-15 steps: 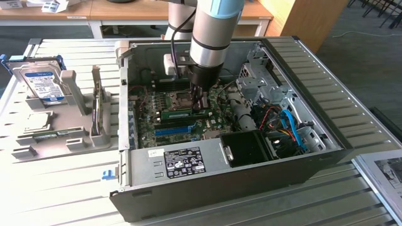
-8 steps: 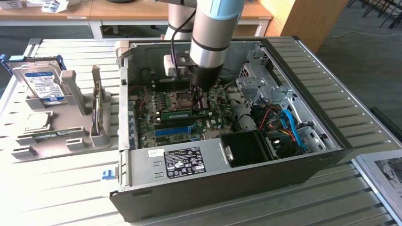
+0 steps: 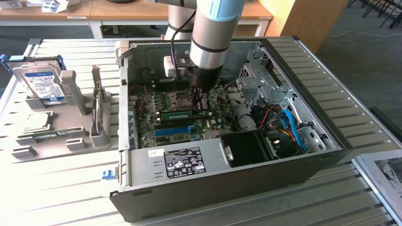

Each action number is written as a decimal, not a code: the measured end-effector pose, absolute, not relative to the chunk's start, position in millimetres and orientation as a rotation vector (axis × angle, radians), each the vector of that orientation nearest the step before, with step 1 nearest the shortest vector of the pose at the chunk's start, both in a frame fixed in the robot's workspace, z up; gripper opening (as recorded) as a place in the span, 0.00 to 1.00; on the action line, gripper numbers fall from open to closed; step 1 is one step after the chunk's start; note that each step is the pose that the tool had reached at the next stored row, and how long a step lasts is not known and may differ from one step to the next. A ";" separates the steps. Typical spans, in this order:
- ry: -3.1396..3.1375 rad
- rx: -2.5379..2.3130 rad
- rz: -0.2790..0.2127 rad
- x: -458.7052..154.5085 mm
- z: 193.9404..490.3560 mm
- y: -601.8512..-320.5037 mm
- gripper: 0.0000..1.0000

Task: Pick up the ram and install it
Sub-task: 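Insert the ram into the slot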

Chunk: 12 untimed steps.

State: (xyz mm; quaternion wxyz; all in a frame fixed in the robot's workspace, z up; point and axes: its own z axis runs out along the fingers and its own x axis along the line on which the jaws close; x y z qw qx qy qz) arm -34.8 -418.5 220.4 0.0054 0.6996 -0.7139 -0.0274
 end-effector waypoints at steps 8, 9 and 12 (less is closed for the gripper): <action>-2.235 2.191 -0.086 -34.8 220.1 -418.5 0.12; -2.235 2.191 -0.086 -34.8 220.1 -418.5 0.12; -2.235 2.191 -0.086 -34.7 219.9 -418.5 0.19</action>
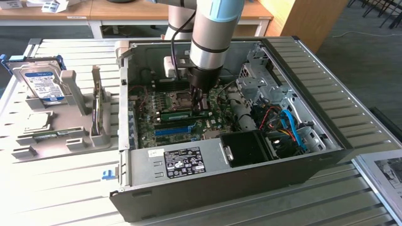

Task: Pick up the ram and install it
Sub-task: 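Insert the ram into the slot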

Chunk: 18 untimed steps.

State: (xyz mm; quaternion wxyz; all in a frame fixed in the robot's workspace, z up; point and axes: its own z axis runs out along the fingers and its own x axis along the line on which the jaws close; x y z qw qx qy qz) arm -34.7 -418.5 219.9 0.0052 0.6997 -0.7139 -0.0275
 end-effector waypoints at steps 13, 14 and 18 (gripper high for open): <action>-2.235 2.191 -0.086 -34.8 227.9 -418.5 0.25; -2.235 2.191 -0.086 -34.8 229.7 -418.5 0.25; -2.235 2.191 -0.086 -34.8 237.1 -418.5 0.25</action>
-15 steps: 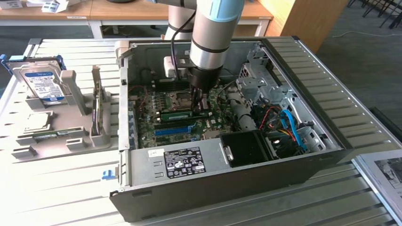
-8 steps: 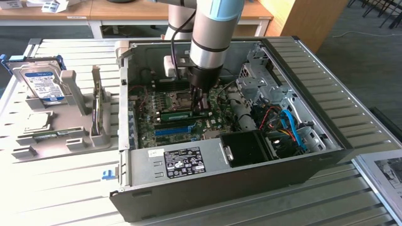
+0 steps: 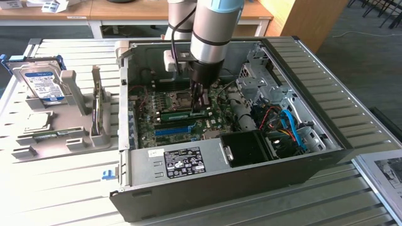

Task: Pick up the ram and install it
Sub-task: 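Insert the ram into the slot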

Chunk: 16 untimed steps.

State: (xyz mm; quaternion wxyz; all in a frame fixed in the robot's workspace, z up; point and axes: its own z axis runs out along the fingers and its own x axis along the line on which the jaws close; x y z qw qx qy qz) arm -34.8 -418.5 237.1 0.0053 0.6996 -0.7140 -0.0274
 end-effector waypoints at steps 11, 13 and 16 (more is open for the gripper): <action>-2.235 2.190 -0.086 -34.8 258.3 -418.5 0.25; -2.235 2.191 -0.086 -34.8 262.5 -418.4 0.25; -2.235 2.191 -0.086 -34.8 269.2 -418.4 0.25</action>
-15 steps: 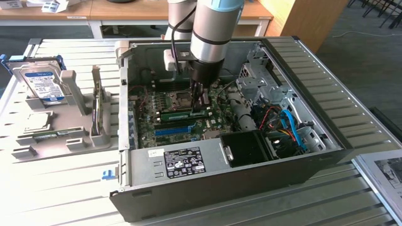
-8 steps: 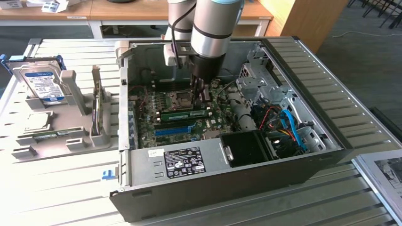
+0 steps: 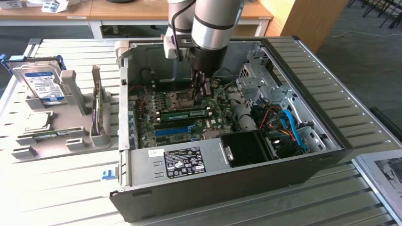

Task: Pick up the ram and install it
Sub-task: 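Insert the ram into the slot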

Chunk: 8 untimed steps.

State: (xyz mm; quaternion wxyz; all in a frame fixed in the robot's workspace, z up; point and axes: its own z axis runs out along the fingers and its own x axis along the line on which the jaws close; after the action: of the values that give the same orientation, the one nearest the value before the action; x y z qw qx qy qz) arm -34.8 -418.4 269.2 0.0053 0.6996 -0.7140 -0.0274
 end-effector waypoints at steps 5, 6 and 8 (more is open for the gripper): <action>-2.235 2.191 -0.086 -34.8 279.6 -418.4 0.25; -2.235 2.190 -0.086 -34.8 281.7 -418.4 0.25; -2.235 2.191 -0.086 -34.8 285.6 -418.4 0.25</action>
State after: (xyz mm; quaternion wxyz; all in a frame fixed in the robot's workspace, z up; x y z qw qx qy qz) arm -34.8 -418.4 285.6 0.0053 0.6996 -0.7139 -0.0275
